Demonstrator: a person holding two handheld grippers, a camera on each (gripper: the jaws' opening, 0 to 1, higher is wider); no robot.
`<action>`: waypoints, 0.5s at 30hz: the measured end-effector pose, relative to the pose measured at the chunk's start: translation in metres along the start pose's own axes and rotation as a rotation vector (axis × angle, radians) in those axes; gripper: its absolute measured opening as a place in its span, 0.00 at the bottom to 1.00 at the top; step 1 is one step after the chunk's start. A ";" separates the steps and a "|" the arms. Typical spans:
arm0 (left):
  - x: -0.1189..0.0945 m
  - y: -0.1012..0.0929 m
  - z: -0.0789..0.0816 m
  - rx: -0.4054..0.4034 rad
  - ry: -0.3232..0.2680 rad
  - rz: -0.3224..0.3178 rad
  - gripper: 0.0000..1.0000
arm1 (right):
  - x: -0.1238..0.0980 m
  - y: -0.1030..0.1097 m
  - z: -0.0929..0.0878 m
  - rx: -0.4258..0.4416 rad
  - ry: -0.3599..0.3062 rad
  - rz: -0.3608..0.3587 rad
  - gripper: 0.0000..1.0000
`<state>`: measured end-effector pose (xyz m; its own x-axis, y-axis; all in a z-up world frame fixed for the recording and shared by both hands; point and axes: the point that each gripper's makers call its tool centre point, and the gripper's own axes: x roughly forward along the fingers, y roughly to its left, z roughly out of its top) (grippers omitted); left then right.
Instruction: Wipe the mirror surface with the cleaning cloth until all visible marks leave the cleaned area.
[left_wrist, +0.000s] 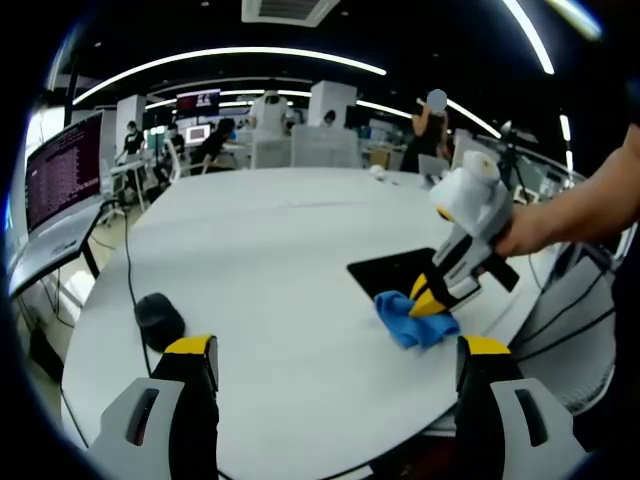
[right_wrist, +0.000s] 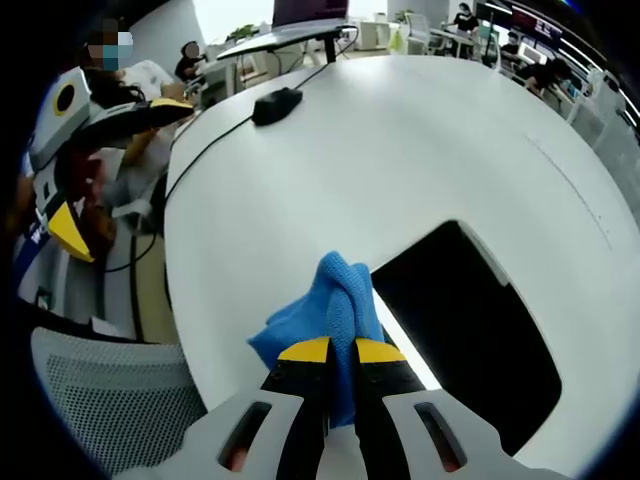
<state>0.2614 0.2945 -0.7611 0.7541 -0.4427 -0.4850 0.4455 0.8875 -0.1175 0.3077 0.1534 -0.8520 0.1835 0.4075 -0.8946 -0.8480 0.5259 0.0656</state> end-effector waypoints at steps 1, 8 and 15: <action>0.000 0.000 0.000 0.001 0.000 0.000 0.99 | 0.000 0.000 0.000 -0.003 -0.002 0.002 0.03; 0.001 -0.003 -0.002 0.003 0.009 -0.003 0.99 | 0.000 0.000 0.000 -0.003 -0.015 0.003 0.03; 0.003 -0.005 -0.001 -0.001 0.010 -0.001 0.99 | 0.000 0.000 0.000 -0.026 -0.011 0.006 0.03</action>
<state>0.2613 0.2890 -0.7634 0.7488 -0.4428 -0.4932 0.4460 0.8871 -0.1193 0.3079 0.1535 -0.8523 0.1839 0.4188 -0.8893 -0.8616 0.5041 0.0592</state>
